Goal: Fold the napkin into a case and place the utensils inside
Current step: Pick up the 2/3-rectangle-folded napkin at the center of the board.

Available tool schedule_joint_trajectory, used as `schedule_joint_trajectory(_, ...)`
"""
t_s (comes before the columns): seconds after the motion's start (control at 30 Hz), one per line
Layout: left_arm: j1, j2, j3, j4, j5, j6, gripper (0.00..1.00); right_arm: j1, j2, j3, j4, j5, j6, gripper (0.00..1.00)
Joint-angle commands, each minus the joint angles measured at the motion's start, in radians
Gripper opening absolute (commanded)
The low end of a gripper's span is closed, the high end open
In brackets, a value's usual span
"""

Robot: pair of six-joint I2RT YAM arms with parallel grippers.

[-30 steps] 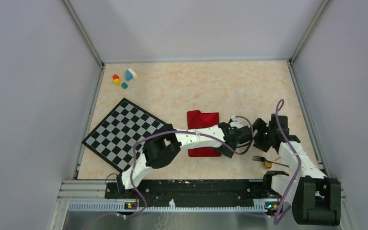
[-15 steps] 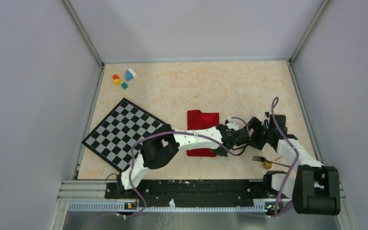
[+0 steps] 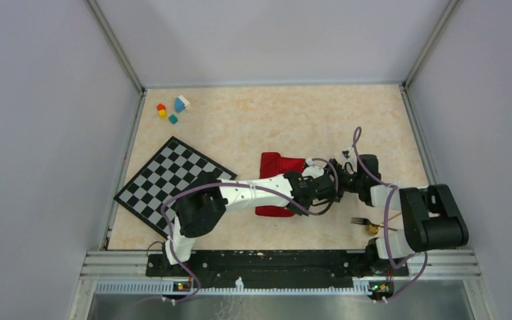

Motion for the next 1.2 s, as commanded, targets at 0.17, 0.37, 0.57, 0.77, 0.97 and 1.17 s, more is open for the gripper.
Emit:
schedule_joint_trajectory(0.17, 0.005, -0.063, -0.009, 0.029, 0.017, 0.014, 0.0, 0.111, 0.214, -0.002, 0.392, 0.028, 0.216, 0.74)
schedule_joint_trajectory(0.37, 0.005, -0.066, -0.014, 0.03, 0.022, 0.012, 0.0, 0.112, 0.311, 0.035, 0.464, 0.058, 0.235, 0.65)
schedule_joint_trajectory(0.57, 0.004, -0.069, -0.015, 0.029, 0.018, 0.013, 0.0, 0.112, 0.385, 0.086, 0.502, 0.062, 0.247, 0.55)
schedule_joint_trajectory(0.77, 0.005, -0.074, -0.02, 0.03, 0.017, 0.013, 0.0, 0.112, 0.452, 0.111, 0.546, 0.067, 0.254, 0.52)
schedule_joint_trajectory(0.97, 0.006, -0.078, -0.026, 0.03, 0.016, 0.013, 0.0, 0.112, 0.49, 0.132, 0.592, 0.086, 0.256, 0.45)
schedule_joint_trajectory(1.17, 0.006, -0.087, -0.045, 0.07, 0.047, 0.019, 0.0, 0.112, 0.534, 0.144, 0.698, 0.089, 0.26, 0.03)
